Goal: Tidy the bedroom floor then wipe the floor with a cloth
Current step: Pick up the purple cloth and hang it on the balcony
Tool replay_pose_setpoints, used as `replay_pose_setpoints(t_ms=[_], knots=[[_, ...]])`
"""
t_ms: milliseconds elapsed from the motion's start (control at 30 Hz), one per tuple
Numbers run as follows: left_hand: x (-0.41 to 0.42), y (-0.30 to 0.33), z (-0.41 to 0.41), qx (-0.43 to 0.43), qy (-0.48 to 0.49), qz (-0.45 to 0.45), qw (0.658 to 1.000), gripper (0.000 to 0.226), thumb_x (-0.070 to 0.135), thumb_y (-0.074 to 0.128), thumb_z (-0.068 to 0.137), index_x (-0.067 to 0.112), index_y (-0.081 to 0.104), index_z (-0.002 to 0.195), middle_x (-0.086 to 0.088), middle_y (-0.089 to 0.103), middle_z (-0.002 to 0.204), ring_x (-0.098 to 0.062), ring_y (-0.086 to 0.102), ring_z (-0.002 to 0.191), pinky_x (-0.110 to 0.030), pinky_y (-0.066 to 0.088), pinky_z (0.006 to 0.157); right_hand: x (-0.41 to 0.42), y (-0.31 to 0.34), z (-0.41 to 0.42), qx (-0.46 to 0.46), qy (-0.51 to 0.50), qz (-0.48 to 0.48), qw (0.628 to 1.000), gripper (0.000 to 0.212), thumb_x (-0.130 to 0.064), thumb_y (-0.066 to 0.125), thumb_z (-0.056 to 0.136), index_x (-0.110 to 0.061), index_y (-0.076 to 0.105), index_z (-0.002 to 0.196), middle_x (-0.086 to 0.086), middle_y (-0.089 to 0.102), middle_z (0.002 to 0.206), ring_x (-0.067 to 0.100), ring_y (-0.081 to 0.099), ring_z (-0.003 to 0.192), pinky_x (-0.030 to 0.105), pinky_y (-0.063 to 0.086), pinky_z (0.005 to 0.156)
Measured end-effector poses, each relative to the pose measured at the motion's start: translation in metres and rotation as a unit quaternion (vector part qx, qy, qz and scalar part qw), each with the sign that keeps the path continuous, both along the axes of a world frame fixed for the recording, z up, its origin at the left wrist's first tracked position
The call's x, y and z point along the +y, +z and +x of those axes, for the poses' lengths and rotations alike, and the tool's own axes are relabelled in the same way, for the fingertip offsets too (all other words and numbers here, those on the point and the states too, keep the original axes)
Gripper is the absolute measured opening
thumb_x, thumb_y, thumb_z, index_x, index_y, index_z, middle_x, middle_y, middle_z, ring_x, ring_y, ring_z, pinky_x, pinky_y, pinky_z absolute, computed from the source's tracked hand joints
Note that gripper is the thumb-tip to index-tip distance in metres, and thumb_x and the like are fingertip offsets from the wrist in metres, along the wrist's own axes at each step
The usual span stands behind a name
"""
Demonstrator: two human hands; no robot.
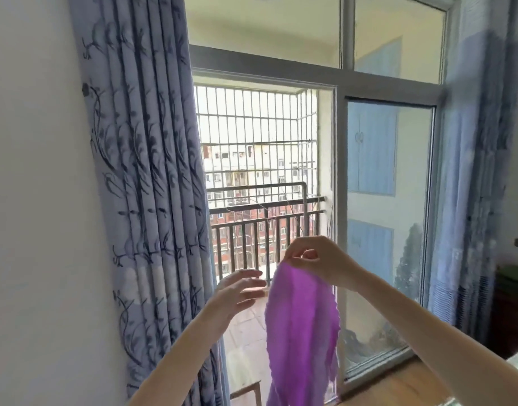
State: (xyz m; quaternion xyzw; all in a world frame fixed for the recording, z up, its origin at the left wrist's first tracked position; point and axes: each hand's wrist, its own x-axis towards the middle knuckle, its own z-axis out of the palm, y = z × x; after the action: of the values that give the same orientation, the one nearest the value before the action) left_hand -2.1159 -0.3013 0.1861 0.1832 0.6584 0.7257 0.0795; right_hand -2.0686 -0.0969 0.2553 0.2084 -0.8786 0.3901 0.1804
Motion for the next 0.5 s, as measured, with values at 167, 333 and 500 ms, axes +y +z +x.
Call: replay_pose_setpoints(t_ms=[167,333,500], knots=[[-0.013,0.006,-0.074,0.002,0.000,0.040,0.999,0.020,0.007,0.054,0.090,0.009,0.064,0.108,-0.008,0.071,0.098,-0.019,0.068,0.083,-0.033,0.050,0.085,0.001,-0.001,-0.064,0.005,-0.021,-0.021,1.000,0.022,-0.013,0.069,0.082,-0.034,0.066,0.075,-0.013,0.067,0.081,-0.004,0.060,0.072,0.017,0.051,0.073],[-0.009,0.000,-0.144,0.005,0.015,0.036,0.999,0.020,0.008,0.054,0.091,0.011,0.064,0.108,-0.006,0.072,0.097,-0.018,0.068,0.083,-0.030,0.051,0.082,0.009,-0.014,-0.132,0.003,-0.035,0.001,0.999,0.024,-0.013,0.067,0.083,-0.035,0.064,0.076,-0.015,0.064,0.078,-0.003,0.059,0.070,0.015,0.051,0.071],[0.010,-0.016,-0.217,-0.005,0.020,0.031,0.999,0.020,0.007,0.054,0.091,0.010,0.063,0.108,-0.006,0.072,0.097,-0.019,0.067,0.085,-0.032,0.050,0.085,0.023,-0.028,-0.215,-0.001,-0.027,0.011,1.000,0.025,-0.011,0.066,0.084,-0.035,0.062,0.076,-0.015,0.063,0.078,-0.013,0.056,0.063,0.014,0.049,0.070]])
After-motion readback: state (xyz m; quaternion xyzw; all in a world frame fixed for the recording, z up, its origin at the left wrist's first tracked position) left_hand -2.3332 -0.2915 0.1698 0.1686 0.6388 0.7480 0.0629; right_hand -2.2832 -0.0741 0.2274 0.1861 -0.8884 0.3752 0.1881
